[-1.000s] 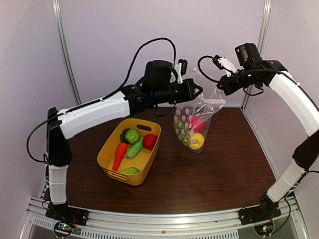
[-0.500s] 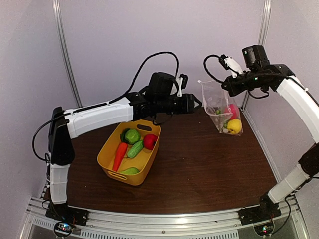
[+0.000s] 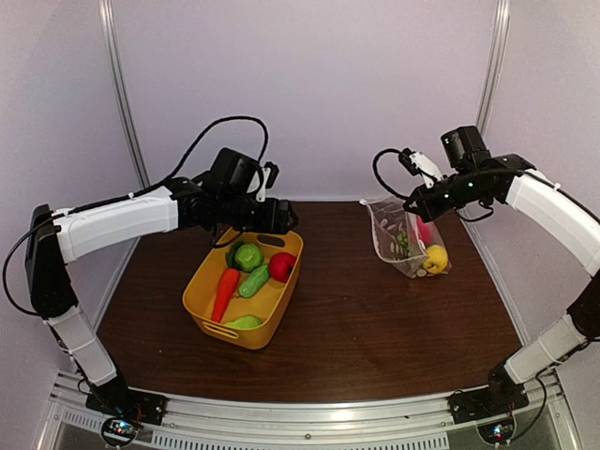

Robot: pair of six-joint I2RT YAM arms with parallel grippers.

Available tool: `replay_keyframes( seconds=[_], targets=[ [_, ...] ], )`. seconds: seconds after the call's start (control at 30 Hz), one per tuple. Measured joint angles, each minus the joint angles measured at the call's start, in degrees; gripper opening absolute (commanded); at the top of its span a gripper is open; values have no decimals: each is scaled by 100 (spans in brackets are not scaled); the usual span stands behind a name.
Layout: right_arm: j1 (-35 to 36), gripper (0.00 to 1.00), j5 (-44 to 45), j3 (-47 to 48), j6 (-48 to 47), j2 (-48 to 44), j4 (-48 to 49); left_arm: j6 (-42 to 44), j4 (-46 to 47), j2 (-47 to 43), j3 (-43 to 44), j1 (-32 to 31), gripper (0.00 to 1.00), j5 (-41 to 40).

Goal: Place the food in the zip-top bag and seal the zipper
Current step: Adjust the zipper food storage bag at the center of the board, then pick up the fake vegetable from the bin.

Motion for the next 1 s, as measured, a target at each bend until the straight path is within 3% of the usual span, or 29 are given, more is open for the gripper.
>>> replay_keyframes(
  seconds=[0.17, 0.43, 1.0],
  targets=[
    [0, 0, -393, -243, 37, -341, 66, 304, -439, -160, -98, 525, 82, -142],
    [35, 0, -1025, -229, 131, -404, 199, 800, -968, -55, -197, 638, 84, 188],
    [46, 0, -1274, -684, 203, -275, 527, 898, -935, 1690, 452, 763, 84, 667]
  ],
)
